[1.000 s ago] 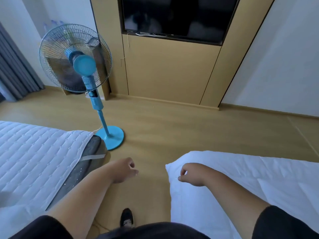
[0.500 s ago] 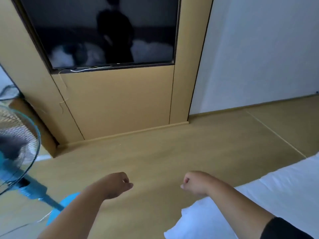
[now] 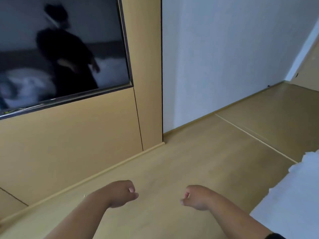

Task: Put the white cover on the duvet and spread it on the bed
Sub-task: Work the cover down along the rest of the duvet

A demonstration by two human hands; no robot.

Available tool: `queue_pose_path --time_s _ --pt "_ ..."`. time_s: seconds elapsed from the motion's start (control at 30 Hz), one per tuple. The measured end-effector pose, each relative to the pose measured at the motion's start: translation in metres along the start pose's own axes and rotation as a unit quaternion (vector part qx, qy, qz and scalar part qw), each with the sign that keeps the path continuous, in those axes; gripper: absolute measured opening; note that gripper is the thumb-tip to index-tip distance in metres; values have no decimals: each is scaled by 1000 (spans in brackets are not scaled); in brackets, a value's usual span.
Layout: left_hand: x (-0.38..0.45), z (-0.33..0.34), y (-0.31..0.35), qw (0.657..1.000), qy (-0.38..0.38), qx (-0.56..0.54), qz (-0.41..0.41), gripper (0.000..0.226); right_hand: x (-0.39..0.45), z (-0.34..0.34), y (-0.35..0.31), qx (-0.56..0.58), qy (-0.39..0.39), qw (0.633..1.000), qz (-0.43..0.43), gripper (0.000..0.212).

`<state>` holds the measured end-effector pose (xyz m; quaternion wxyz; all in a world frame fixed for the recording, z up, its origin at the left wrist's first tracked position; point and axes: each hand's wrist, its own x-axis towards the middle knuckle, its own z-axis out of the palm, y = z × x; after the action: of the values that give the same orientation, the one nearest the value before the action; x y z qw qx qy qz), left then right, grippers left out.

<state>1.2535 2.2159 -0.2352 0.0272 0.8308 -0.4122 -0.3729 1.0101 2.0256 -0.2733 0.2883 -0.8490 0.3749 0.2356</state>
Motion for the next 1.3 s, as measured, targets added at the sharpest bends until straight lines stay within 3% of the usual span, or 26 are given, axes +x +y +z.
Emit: queue_pose_path --time_s 0.13,0.3,0.43,0.6,0.83,1.07,1.2,1.3 --pt "67 -63 51 1000 9 -8 27 29 51 -79 18 21 25 999 21 54" --pt "155 -110 108 996 -15 7 84 28 99 -151 44 30 41 997 52 49" --pt "241 -146 147 990 -54 53 122 35 141 -187 76 42 42 992 110 33" --pt "360 -196 204 976 -88 96 173 33 199 -245 109 81 52 976 193 46" --pt "496 -268 322 938 -114 227 235 41 235 -325 151 179 98 931 303 41" --pt "577 -247 486 884 -149 297 328 40 217 -342 247 288 125 852 418 41" --pt "610 -222 589 858 -187 323 353 36 221 -365 336 309 115 833 444 42" --pt "638 -208 673 849 -175 326 376 32 227 -391 408 323 138 833 427 45"
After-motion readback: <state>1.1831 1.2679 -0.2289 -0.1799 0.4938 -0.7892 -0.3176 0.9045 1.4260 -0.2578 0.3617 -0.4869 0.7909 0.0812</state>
